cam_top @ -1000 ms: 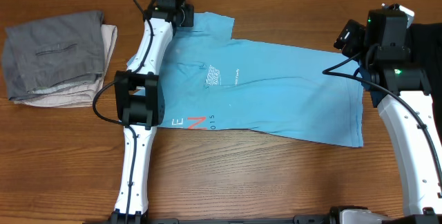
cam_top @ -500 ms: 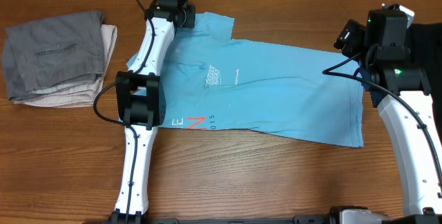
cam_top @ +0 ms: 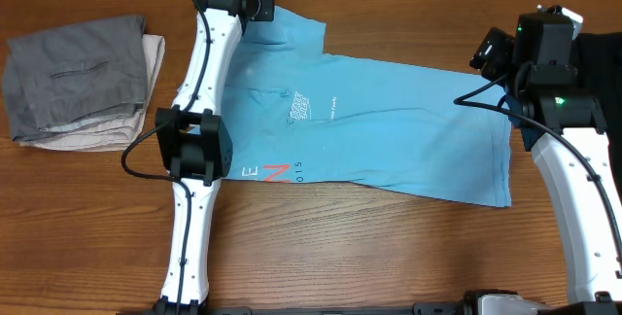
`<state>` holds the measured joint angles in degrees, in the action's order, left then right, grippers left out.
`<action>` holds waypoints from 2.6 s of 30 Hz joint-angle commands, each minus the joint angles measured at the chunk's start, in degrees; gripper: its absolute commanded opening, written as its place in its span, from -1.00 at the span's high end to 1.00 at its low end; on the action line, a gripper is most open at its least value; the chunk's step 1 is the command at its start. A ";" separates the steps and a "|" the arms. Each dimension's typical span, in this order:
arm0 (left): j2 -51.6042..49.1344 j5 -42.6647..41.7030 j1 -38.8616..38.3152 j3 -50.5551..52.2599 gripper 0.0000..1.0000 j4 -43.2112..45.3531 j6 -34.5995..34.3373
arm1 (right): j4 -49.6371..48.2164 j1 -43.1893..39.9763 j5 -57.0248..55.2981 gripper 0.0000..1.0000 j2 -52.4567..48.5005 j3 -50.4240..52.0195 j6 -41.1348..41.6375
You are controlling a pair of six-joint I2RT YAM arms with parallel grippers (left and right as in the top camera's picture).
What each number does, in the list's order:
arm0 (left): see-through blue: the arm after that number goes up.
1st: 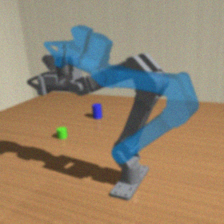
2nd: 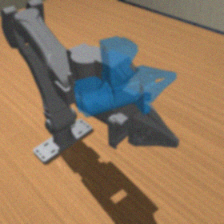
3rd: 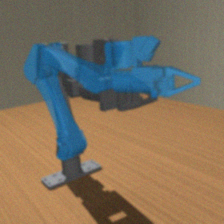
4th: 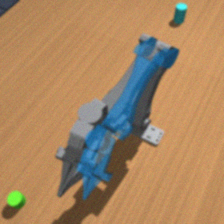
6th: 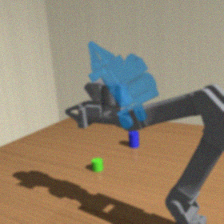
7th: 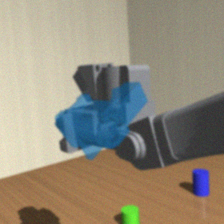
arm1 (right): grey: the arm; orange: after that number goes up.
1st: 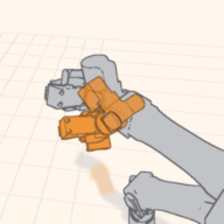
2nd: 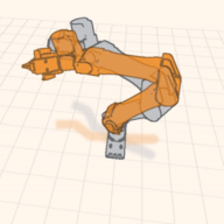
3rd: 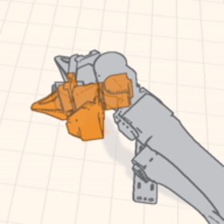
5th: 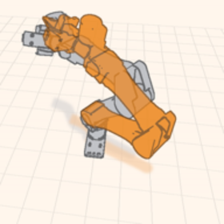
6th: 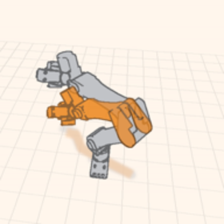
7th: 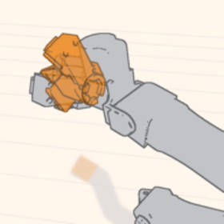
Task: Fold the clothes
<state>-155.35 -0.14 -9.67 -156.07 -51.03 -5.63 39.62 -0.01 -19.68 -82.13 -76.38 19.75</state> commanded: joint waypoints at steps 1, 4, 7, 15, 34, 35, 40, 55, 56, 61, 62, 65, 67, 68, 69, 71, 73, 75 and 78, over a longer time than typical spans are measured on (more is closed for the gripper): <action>2.16 0.57 -0.07 -1.29 0.92 -1.73 -0.83 | -2.47 -0.11 0.81 -1.00 0.04 -0.22 0.46; 2.58 0.39 -0.07 -1.29 0.92 -2.51 -1.16 | -2.67 -0.11 0.90 -1.00 0.04 -0.24 -0.33; 3.04 -2.84 -0.07 -1.29 0.92 -2.78 -1.27 | -0.76 -0.11 2.75 -1.00 0.26 -0.24 -3.56; 3.04 -4.90 -0.04 -1.29 0.92 -3.02 -6.62 | 5.44 -3.91 13.11 -0.47 -4.72 -3.02 -7.65; 3.02 -3.69 0.00 -1.27 0.92 -4.35 -6.56 | 4.28 -16.33 18.21 0.04 -38.27 -20.46 -15.74; 3.02 -3.67 0.00 -1.27 0.92 -4.37 -6.54 | 3.56 -16.70 18.21 0.12 -39.23 -20.46 -15.74; 3.02 -3.28 0.00 -1.27 0.92 -4.44 -6.12 | 1.07 -18.38 17.92 0.12 -42.14 -20.46 -16.00; 3.02 -2.21 0.00 -1.27 0.92 -4.46 -5.92 | -2.71 -18.38 22.01 0.17 -47.84 -20.44 -20.68; 3.02 -2.21 0.00 -1.27 0.91 -4.46 -5.90 | -2.91 -18.36 21.94 0.17 -48.22 -20.44 -20.68; 3.02 -2.21 0.00 -1.27 0.92 -4.48 -4.76 | -2.89 -18.38 21.97 0.18 -48.94 -20.44 -20.68; 3.02 -2.19 0.00 -1.27 0.92 -4.55 -4.63 | -2.78 -18.36 21.97 0.23 -48.94 -20.44 -20.68; 3.02 -2.16 0.00 -1.27 0.92 -4.61 -4.61 | -2.71 -18.27 21.99 0.60 -48.94 -20.44 -20.68; 3.02 -1.31 0.02 -1.29 0.92 -4.52 -4.63 | -2.78 -18.08 21.99 0.92 -48.94 -20.46 -20.70; 3.13 -0.35 0.02 -1.29 0.92 -4.57 -4.50 | -2.75 -17.94 22.05 0.92 -48.81 -20.50 -20.70; 3.23 0.39 0.02 -1.29 0.92 -4.70 -3.78 | -2.80 -17.79 22.58 0.92 -48.61 -20.52 -21.24; 3.65 0.87 0.02 -1.29 0.92 -5.60 -2.40 | -2.97 -17.62 24.57 0.92 -47.80 -20.57 -21.55; 4.57 0.81 0.13 -1.31 0.92 -7.41 -2.23 | -2.89 -17.62 27.80 0.92 -46.49 -21.00 -21.53; 5.95 0.79 0.28 -1.31 0.92 -8.83 -2.23 | -2.47 -17.64 29.59 0.92 -44.98 -21.14 -21.53; 8.92 0.98 0.68 -1.31 0.92 -11.02 -2.25 | -0.59 -17.64 30.53 0.92 -42.32 -21.14 -21.53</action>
<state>-153.27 -0.32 -9.65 -156.07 -60.99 -9.15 38.17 -18.15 7.44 -129.36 -96.01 -1.45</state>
